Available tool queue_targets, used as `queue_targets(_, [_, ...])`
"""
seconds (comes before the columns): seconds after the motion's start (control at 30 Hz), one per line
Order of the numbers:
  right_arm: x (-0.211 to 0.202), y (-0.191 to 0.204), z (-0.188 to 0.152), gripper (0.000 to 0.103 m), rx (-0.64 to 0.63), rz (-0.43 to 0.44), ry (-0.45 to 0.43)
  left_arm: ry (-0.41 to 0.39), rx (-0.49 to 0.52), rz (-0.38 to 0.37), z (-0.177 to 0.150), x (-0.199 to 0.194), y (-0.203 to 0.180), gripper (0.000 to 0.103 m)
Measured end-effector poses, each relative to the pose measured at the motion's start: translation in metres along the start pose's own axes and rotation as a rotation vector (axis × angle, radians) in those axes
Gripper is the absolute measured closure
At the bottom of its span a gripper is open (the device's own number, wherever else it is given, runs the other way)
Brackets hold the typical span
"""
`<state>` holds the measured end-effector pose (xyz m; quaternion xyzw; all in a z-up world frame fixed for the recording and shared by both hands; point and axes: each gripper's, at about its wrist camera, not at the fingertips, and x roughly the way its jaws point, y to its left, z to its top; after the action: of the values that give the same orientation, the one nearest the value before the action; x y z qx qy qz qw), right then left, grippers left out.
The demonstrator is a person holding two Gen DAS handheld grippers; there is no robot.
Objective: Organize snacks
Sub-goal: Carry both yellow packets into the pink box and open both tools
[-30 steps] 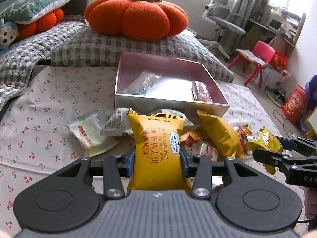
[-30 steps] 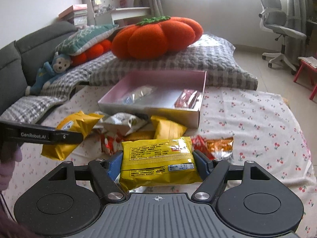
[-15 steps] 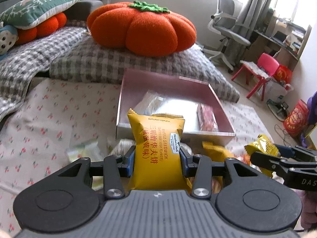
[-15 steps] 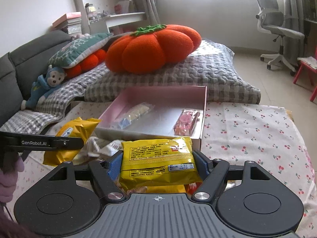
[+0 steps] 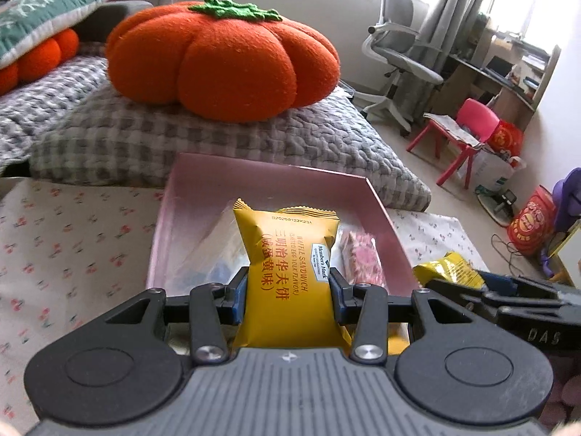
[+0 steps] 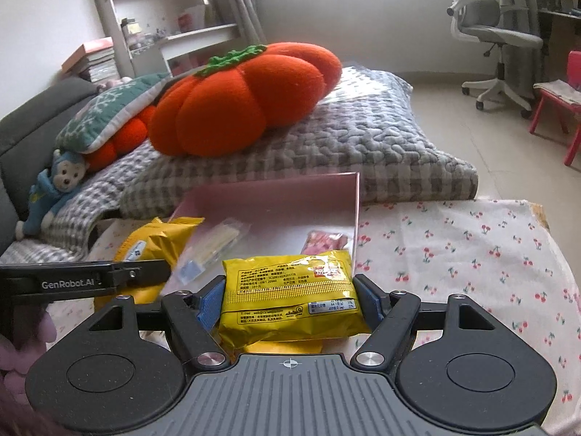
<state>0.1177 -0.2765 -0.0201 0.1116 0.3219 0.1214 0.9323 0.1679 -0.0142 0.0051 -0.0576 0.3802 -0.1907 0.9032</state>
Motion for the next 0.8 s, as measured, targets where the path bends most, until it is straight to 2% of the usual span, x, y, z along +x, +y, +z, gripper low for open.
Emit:
queue_targets(0.17, [0.018,-0.004,0.011,0.028,0.000,-0.013,-0.009,0.033,-0.022,-0.025,0.009,0.026,0.004,0.063])
queue_targets(0.37, [0.040,-0.006,0.024,0.028,-0.015,-0.034,-0.012,0.079,-0.008,-0.006,0.009,0.051,0.008,0.063])
queue_targets(0.57, [0.063,-0.005,0.033,0.028,-0.041,-0.049,-0.001,0.082,0.043,0.069,0.005,0.062,0.009,0.063])
queue_targets(0.8, [0.091,0.000,0.036,0.028,-0.080,-0.076,0.008,0.063,0.052,0.124,0.002,0.069,0.020,0.063])
